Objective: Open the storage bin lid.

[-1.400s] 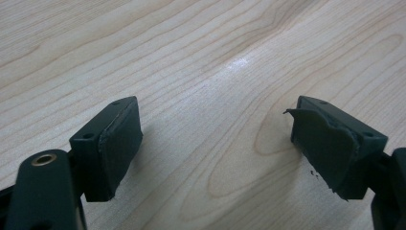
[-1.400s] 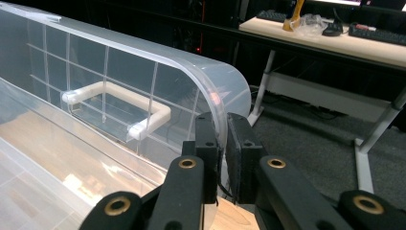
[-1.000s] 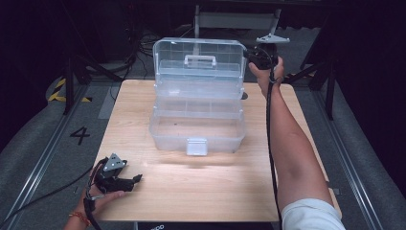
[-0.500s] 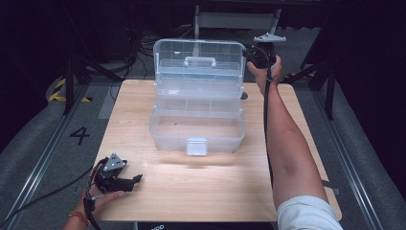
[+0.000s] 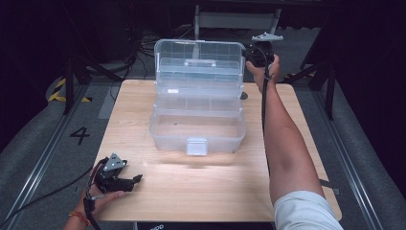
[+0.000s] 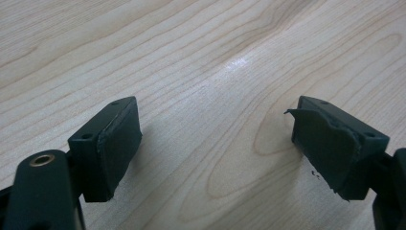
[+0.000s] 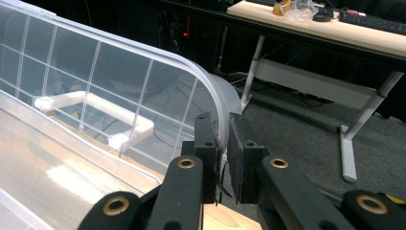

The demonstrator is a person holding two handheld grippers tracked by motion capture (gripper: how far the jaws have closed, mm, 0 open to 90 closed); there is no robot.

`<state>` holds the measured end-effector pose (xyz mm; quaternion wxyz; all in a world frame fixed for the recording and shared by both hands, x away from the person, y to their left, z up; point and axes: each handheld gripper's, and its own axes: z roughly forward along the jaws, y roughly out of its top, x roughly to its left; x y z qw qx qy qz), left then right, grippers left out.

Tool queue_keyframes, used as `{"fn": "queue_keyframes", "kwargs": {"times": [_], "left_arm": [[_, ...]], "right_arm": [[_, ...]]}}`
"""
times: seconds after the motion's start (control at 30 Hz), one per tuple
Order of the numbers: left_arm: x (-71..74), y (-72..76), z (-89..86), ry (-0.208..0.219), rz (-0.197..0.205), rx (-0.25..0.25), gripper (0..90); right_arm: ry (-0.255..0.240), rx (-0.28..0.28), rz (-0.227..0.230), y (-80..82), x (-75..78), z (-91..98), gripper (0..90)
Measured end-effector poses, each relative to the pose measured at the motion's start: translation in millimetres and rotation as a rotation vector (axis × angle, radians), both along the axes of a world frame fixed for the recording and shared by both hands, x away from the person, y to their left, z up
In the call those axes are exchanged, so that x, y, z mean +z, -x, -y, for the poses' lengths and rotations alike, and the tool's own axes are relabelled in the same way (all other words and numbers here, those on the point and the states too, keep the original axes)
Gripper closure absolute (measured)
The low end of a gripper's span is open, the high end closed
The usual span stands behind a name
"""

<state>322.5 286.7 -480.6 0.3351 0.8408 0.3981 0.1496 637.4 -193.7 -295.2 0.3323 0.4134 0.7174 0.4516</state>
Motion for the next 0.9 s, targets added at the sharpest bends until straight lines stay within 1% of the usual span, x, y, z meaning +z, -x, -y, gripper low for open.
{"fn": "queue_keyframes", "kwargs": {"times": [0.27,0.37,0.47,0.63,0.67,0.73,0.8,0.9], "left_arm": [[0.1,-0.2,-0.2,-0.003,0.004,0.000,17.7],[0.1,-0.2,-0.2,-0.004,0.003,-0.002,17.4],[0.0,-0.1,0.0,-0.001,0.001,-0.002,17.4],[0.2,0.5,0.0,-0.005,-0.001,-0.005,17.5],[0.1,0.5,-0.1,-0.006,0.006,-0.006,17.5],[0.0,0.8,-0.1,-0.004,0.008,-0.008,17.5],[0.0,0.7,-0.3,-0.006,0.010,-0.012,17.5],[0.0,0.7,-0.3,-0.006,0.010,-0.012,17.5]], "right_arm": [[0.005,-0.008,-0.007,-2.3,-0.5,-1.8,83.5],[0.019,-0.011,-0.010,-3.2,-0.2,-2.3,83.4],[0.017,-0.016,-0.016,-4.6,-0.6,-3.5,83.3],[0.057,-0.028,-0.029,-8.5,0.4,-6.5,82.9],[0.058,-0.030,-0.036,-9.3,0.8,-6.9,82.9],[0.067,-0.035,-0.038,-10.3,0.6,-8.2,82.7],[0.087,-0.043,-0.036,-10.8,-0.1,-9.7,82.4],[0.080,-0.050,-0.042,-11.4,-1.6,-9.2,82.2]]}}
